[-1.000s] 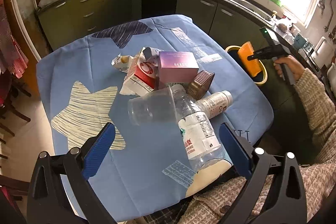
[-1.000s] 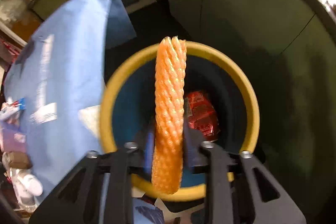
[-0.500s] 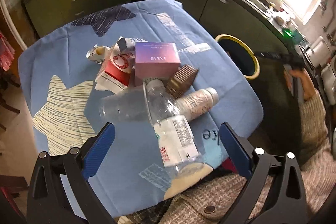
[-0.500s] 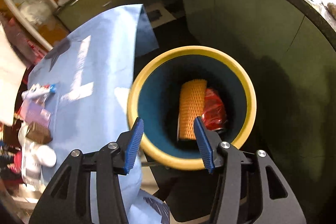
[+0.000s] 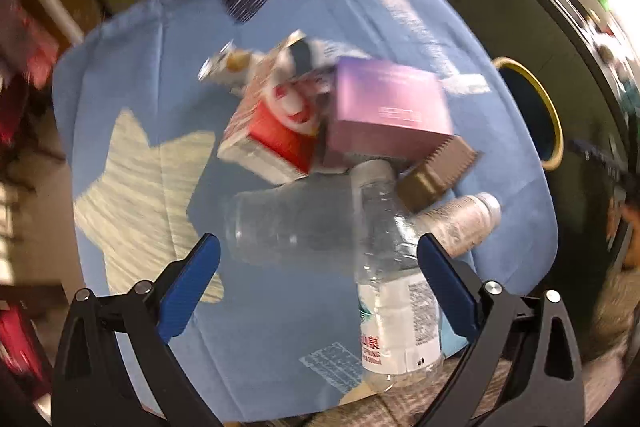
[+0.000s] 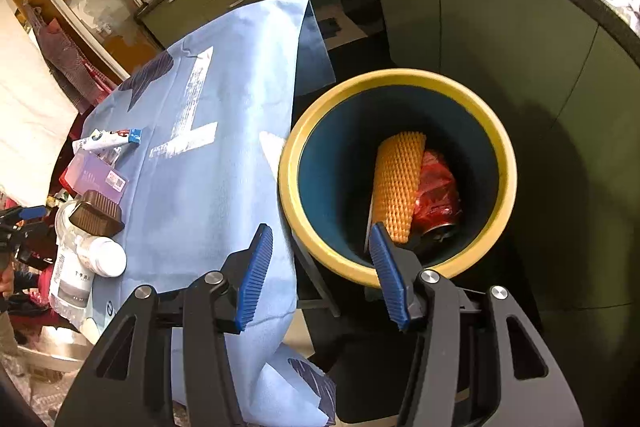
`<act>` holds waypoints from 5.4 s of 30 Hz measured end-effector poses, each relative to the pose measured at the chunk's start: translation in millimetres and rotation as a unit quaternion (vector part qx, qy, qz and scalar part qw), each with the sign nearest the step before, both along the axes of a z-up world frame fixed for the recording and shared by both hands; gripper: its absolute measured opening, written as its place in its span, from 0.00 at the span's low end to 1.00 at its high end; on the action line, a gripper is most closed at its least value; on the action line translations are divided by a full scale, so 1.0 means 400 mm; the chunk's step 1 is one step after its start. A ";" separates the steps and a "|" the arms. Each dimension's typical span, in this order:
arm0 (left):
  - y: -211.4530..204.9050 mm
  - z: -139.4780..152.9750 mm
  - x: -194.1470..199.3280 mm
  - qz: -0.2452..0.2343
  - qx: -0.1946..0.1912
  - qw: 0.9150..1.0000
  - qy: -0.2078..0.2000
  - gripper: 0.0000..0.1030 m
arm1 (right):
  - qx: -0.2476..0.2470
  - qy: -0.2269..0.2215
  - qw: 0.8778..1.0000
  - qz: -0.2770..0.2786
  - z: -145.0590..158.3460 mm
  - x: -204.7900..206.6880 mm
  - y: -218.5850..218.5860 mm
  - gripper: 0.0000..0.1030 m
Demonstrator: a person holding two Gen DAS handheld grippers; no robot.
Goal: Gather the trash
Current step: 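Carry the orange mesh sleeve over the bin and release it, then grasp the clear plastic cup with the left gripper, then carry the plastic cup over the bin and open the left gripper, then grasp the brown plastic tray with the right gripper and lift it, then carry the brown tray over the bin and open the right gripper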
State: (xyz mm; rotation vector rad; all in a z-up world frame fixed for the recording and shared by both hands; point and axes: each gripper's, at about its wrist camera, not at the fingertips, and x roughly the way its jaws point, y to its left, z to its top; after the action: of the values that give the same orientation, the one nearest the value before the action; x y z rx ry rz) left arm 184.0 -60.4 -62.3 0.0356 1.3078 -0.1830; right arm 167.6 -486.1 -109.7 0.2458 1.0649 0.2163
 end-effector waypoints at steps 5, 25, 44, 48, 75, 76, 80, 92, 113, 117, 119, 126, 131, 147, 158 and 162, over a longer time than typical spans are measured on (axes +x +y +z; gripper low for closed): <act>0.036 -0.044 0.027 0.039 -0.011 0.999 0.030 0.91 | 0.008 0.004 1.000 0.000 -0.015 0.009 -0.002 0.50; 0.045 -0.106 0.061 0.039 -0.065 0.995 0.063 0.78 | 0.009 0.012 1.000 0.008 -0.030 0.012 0.019 0.50; 0.065 0.085 0.019 0.020 -0.042 0.999 -0.019 0.77 | 0.017 -0.015 1.000 0.007 0.014 -0.008 0.017 0.50; 0.015 0.141 0.012 -0.004 -0.038 0.999 -0.036 0.77 | 0.022 -0.024 0.999 0.006 0.026 -0.017 0.010 0.50; -1.033 -0.087 0.240 -0.321 -0.013 0.947 0.030 0.78 | 0.039 -0.036 0.990 -0.134 -0.008 -0.273 -0.328 0.51; -1.049 -0.111 0.253 -0.318 -0.009 0.947 0.036 0.78 | 0.040 -0.035 0.989 -0.135 -0.012 -0.274 -0.333 0.51; -1.051 -0.145 0.276 -0.310 -0.005 0.950 0.042 0.81 | 0.047 -0.036 0.989 -0.134 -0.025 -0.274 -0.344 0.52; -0.738 0.185 0.105 -0.295 -0.084 0.947 -0.099 0.84 | 0.039 -0.040 0.994 -0.093 -0.006 -0.225 -0.258 0.53; 0.207 0.162 -0.297 0.021 -0.129 0.969 -0.208 0.89 | -0.058 -0.074 0.963 0.253 0.118 -0.008 0.597 0.33; 0.274 0.123 -0.312 0.045 -0.139 0.969 -0.199 0.89 | -0.081 -0.087 0.960 0.254 0.084 -0.004 0.659 0.32; 0.288 0.111 -0.319 0.048 -0.141 0.969 -0.198 0.89 | -0.085 -0.083 0.959 0.256 0.064 0.003 0.679 0.29; 0.269 0.071 -0.316 0.037 -0.161 0.969 -0.184 0.89 | -0.114 -0.081 0.958 0.250 0.016 0.039 0.707 0.20; 0.266 0.054 -0.312 0.036 -0.157 0.971 -0.176 0.89 | -0.109 -0.090 0.958 0.251 0.007 0.048 0.703 0.05; 0.226 0.045 -0.299 0.014 -0.150 0.975 -0.162 0.89 | -0.108 -0.156 0.977 0.095 0.170 0.037 0.407 0.05; 0.151 0.039 -0.269 -0.011 -0.134 0.981 -0.141 0.89 | -0.164 -0.050 0.982 -0.083 0.030 0.125 0.034 0.05; 0.112 0.050 -0.269 -0.027 -0.123 0.982 -0.141 0.89 | -0.172 -0.014 0.980 -0.096 -0.041 0.175 -0.003 0.05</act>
State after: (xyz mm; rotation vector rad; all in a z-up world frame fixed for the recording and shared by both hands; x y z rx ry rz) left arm 76.4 -15.7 -42.5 -0.1104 0.9952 -0.3730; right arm 237.7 -487.3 -126.0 0.0330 1.0254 -0.1382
